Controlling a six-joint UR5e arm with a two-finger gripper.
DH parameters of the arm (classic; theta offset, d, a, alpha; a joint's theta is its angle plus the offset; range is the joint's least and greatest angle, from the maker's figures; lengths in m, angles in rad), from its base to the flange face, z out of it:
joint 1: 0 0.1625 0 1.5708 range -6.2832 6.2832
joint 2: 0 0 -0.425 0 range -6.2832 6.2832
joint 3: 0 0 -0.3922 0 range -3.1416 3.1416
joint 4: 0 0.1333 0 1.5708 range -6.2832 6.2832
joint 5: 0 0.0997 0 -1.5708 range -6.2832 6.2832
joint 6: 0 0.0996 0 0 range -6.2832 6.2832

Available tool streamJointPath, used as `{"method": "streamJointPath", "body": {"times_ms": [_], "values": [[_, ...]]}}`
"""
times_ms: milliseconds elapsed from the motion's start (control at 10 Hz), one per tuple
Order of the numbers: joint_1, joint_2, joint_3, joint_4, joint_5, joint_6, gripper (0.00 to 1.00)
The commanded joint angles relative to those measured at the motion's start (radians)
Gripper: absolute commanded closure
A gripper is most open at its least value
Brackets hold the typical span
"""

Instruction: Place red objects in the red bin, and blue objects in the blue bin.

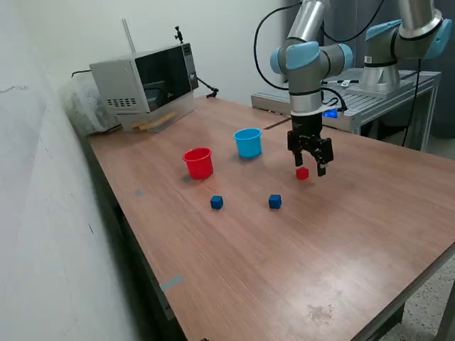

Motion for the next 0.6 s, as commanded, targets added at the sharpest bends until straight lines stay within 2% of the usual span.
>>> {"method": "streamJointPath", "body": {"times_ms": [0,400,500], "values": [[-0.002,0.011,0.004,-0.031,-0.054,-0.001,0.0],[-0.004,0.011,0.01,-0.031,-0.059,0.0,0.0],[-0.004,0.011,0.011,-0.03,-0.078,0.0,0.0]]}}
